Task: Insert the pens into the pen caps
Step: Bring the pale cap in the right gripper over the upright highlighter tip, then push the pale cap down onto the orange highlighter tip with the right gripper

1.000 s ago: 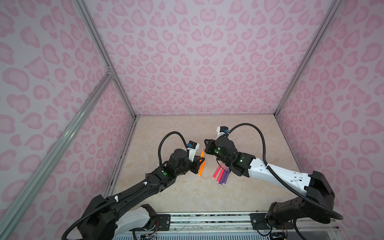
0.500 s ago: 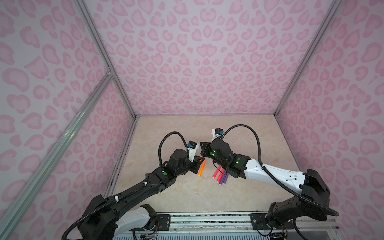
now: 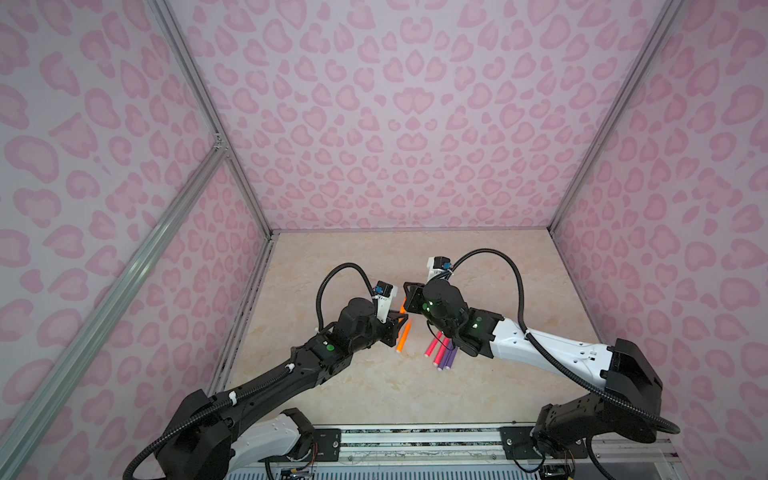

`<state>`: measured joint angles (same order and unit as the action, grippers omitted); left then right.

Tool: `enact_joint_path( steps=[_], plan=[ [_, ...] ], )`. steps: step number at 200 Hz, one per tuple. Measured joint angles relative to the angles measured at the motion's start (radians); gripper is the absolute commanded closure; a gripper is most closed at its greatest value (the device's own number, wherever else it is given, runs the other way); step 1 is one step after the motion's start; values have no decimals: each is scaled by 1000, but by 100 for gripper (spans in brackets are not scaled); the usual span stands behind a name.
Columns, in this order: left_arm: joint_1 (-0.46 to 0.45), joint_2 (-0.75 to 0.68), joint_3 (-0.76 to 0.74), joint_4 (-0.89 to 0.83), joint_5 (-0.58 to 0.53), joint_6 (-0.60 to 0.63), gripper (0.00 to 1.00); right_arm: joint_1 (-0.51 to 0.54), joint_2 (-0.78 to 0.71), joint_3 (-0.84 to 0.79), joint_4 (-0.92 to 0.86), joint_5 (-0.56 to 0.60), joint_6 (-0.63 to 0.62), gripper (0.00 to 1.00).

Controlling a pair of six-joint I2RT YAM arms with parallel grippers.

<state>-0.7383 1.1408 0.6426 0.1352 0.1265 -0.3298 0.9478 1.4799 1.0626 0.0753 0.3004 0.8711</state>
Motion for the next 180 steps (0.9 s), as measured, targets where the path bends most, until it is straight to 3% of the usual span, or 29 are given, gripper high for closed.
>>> enact_joint_path(
  steps=[136, 180],
  plan=[
    [6, 0, -3, -9, -16, -19, 97, 25, 2, -30, 16, -3, 9, 100],
    [70, -10, -26, 0, 73, -57, 97, 44, 17, -56, 82, -12, 19, 100]
  ],
)
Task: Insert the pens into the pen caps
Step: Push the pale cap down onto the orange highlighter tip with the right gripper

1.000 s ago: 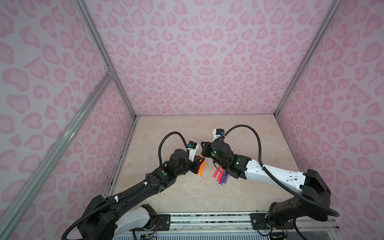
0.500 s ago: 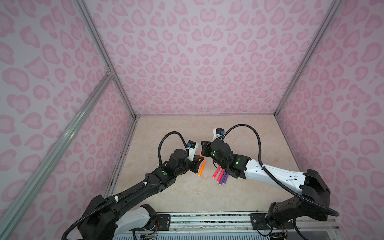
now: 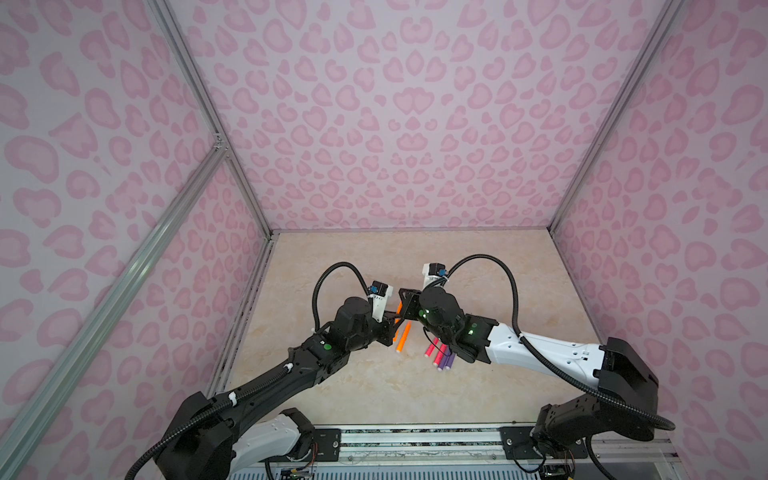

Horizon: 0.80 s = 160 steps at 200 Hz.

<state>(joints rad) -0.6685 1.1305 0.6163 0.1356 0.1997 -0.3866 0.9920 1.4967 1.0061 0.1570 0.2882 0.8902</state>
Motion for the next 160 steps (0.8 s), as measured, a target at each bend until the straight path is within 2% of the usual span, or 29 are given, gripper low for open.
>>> enact_joint_path(
  steps=[54, 111, 160],
  plan=[
    [72, -18, -46, 45, 149, -51, 97, 31, 0, -46, 76, 7, -4, 100],
    [91, -46, -78, 83, 218, -92, 97, 21, -27, -111, 172, -47, -12, 100],
    [105, -60, -102, 124, 317, -122, 97, 14, -78, -259, 393, -111, -23, 100]
  ],
)
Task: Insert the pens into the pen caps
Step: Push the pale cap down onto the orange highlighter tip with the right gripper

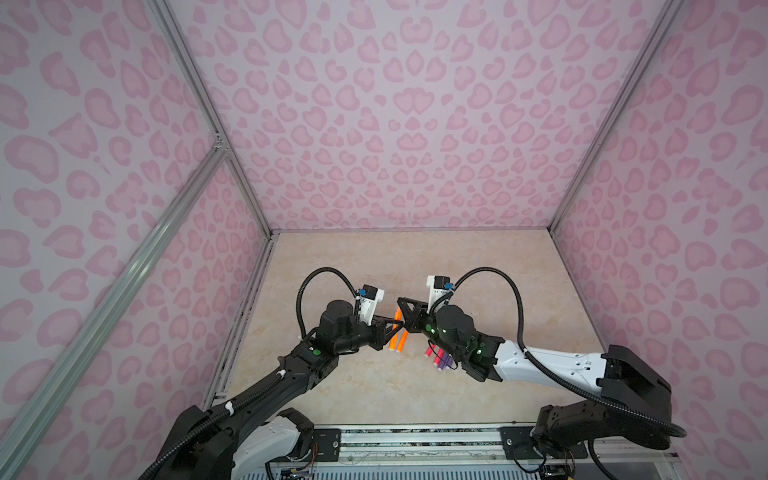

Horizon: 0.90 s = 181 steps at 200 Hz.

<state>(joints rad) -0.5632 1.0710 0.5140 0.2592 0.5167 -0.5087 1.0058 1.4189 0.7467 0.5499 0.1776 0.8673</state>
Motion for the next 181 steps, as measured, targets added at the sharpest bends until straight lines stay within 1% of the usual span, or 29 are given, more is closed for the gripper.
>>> enact_joint_path(
  steps=[54, 108, 164, 181],
  plan=[
    [6, -4, -7, 34, 41, -21, 97, -17, 9, -79, 202, -68, -29, 100],
    [7, -16, -11, 60, 48, -27, 97, -76, 17, -132, 342, -206, -43, 100],
    [6, -26, -16, 64, 70, -27, 97, -84, 2, -166, 386, -258, -74, 100],
    [14, -27, -16, 95, 26, -39, 97, -82, -3, -178, 367, -293, -95, 100]
  ],
)
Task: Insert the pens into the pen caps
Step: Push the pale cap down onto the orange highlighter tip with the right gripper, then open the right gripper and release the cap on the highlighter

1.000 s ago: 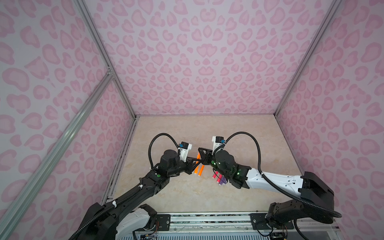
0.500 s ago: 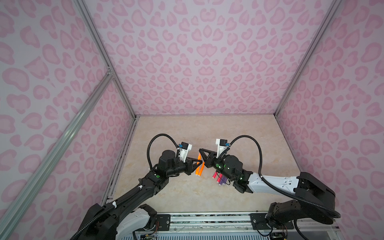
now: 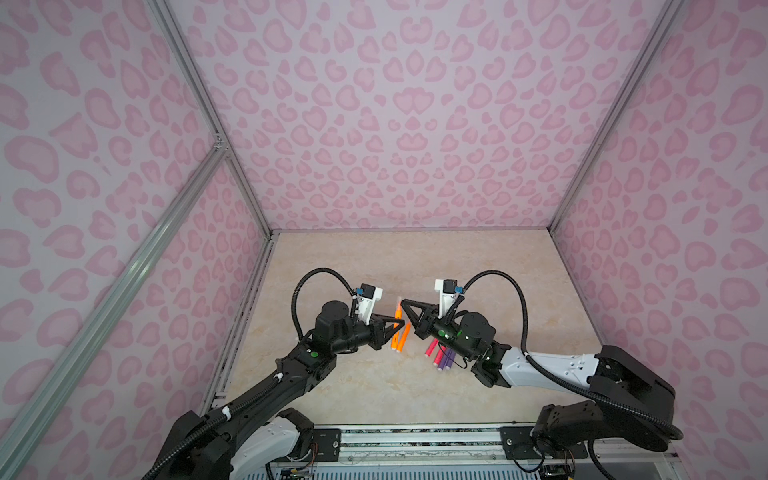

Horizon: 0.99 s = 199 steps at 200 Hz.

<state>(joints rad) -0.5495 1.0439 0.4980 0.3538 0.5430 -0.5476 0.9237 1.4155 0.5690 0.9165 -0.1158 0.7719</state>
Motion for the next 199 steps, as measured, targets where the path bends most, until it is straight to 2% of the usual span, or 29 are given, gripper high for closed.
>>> enact_joint_path(
  steps=[18, 31, 62, 82, 108, 149, 199],
  plan=[
    [-2, -2, 0, 14, -12, 0, 97, 3, -10, -5, -17, -16, -19, 100],
    [-2, -4, 0, 20, -16, 0, 97, 0, -17, -5, -26, -22, -26, 95],
    [-2, -13, 0, 21, -30, 2, 97, -6, -35, 16, -79, -23, -35, 63],
    [-2, -19, 0, 21, -46, 10, 97, -10, -69, 63, -145, -13, -50, 53],
    [-3, -24, 2, 13, -69, 25, 97, -14, -94, 184, -274, 26, -69, 52],
    [-9, -25, 15, -24, -134, 46, 97, -17, -7, 417, -591, 196, -45, 59],
    [-15, -3, 36, -76, -190, 60, 97, -22, 137, 574, -774, 191, -31, 58]
  ],
)
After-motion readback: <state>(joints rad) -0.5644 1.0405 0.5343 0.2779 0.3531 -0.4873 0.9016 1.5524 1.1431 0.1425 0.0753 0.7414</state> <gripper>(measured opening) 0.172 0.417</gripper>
